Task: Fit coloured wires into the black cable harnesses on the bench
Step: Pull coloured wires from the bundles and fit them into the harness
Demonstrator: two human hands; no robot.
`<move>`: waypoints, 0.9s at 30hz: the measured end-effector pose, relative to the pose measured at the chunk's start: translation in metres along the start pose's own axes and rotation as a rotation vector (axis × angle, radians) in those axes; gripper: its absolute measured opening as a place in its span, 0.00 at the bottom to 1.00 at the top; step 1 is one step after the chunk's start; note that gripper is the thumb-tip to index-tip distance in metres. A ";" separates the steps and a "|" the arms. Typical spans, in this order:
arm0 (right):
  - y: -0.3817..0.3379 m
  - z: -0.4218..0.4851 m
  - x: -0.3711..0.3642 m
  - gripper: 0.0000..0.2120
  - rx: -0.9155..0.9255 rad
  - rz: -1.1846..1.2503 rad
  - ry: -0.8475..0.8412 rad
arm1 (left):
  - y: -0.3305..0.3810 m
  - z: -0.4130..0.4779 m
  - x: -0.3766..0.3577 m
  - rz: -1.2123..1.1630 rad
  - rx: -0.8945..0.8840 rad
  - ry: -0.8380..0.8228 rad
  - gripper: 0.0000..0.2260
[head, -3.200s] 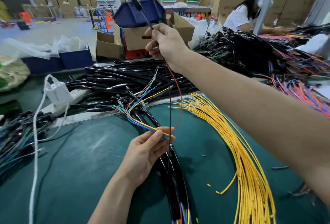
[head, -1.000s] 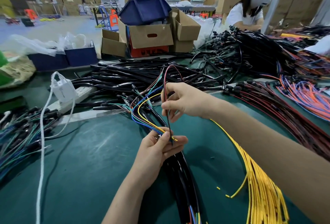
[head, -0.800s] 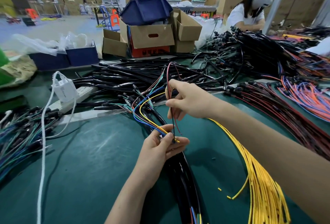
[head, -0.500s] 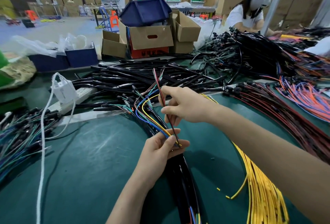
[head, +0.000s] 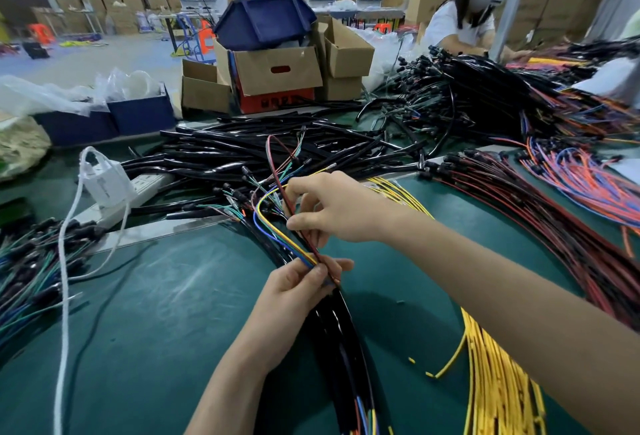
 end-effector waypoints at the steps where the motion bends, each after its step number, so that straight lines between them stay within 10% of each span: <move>1: 0.005 -0.001 0.002 0.06 -0.017 0.040 0.009 | 0.001 0.000 0.001 -0.055 0.006 0.002 0.08; 5: 0.071 -0.013 0.042 0.08 -0.197 0.063 0.178 | 0.001 0.000 0.006 -0.223 0.027 0.044 0.09; 9: 0.204 -0.056 0.111 0.08 -0.633 -0.484 0.477 | 0.001 0.002 0.009 -0.249 0.037 0.082 0.09; 14: 0.335 -0.153 0.123 0.11 -1.147 -0.571 0.311 | -0.003 0.003 0.011 -0.202 0.032 0.110 0.07; 27: 0.368 -0.179 0.112 0.12 -1.224 -0.716 0.376 | -0.007 0.006 0.016 -0.201 0.040 0.162 0.08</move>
Point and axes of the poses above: each hand's wrist, its own z-axis towards the middle knuckle, its own x-axis out of the back of the hand, y = z × x, the point moved 4 cm from there along z, towards the middle knuckle, and after that the axes turned 14 degrees about -z, right-handed, at the moved point
